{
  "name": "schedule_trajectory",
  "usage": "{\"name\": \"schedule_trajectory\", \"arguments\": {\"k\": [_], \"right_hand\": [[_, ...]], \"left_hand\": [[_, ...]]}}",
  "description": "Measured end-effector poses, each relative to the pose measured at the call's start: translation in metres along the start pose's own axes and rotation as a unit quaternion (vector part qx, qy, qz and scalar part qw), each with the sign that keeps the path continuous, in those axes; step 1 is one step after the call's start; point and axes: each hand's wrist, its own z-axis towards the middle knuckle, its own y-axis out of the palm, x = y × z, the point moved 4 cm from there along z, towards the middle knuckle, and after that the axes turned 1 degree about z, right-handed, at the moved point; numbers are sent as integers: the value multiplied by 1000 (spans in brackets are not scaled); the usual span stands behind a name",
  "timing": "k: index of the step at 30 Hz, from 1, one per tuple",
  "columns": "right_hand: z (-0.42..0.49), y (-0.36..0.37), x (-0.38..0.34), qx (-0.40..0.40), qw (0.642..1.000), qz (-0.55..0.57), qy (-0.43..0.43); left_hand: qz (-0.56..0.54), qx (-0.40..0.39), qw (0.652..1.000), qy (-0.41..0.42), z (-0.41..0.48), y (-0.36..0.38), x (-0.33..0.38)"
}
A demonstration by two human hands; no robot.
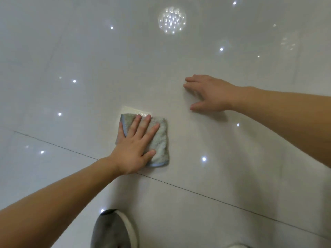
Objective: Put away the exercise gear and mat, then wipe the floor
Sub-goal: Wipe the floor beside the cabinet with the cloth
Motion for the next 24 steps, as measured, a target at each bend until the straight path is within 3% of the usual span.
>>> {"name": "schedule_trajectory", "arguments": {"k": [16, 24], "right_hand": [[-147, 21, 79, 29, 990, 37, 132], [-215, 39, 106, 37, 974, 60, 214]], "left_hand": [[20, -19, 993, 111, 39, 25, 197], [29, -15, 991, 127, 47, 33, 254]]}}
